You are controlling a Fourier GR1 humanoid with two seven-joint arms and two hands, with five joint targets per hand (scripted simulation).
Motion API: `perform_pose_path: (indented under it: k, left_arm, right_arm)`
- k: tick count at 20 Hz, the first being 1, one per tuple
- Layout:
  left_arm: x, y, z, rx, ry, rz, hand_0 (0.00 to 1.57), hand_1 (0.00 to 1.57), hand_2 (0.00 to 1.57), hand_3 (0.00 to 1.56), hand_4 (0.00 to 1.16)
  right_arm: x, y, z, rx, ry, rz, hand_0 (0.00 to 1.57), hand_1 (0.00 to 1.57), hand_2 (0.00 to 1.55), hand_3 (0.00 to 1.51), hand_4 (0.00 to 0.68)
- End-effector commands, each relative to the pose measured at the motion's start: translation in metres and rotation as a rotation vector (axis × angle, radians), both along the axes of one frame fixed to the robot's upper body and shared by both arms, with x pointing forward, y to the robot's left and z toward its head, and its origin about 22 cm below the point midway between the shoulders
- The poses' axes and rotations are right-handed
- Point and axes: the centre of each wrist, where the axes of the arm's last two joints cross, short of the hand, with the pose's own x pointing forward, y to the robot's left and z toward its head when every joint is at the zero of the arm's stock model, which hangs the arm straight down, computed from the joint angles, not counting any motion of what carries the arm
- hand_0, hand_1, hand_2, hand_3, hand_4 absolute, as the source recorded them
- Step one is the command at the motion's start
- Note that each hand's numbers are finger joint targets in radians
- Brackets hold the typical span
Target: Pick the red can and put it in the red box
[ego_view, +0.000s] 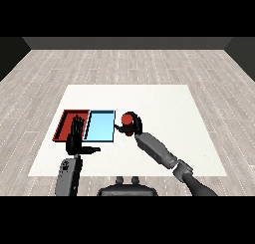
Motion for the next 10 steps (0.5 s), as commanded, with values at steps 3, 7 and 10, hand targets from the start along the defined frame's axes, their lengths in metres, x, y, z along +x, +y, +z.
perform_pose_path:
  k: [3, 7, 10]
  left_arm:
    - [-0.001, -0.029, 0.014, 0.026, -0.022, -0.052, 0.0, 0.0, 0.0, 0.0, 0.0]
    - [0.001, -0.045, 0.027, 0.032, 0.03, -0.131, 0.0, 0.0, 0.0, 0.0, 0.0]
    - [0.001, -0.051, 0.031, 0.032, 0.033, -0.132, 0.0, 0.0, 0.0, 0.0, 0.0]
  right_arm:
    - [-0.029, -0.005, 0.026, 0.038, -0.114, -0.016, 1.54, 1.54, 1.47, 1.4, 0.623]
    - [-0.034, -0.021, 0.054, 0.063, -0.204, 0.028, 1.48, 1.48, 1.43, 1.39, 0.636]
    - [-0.036, -0.041, 0.066, 0.058, -0.253, 0.014, 1.45, 1.45, 1.41, 1.38, 0.636]
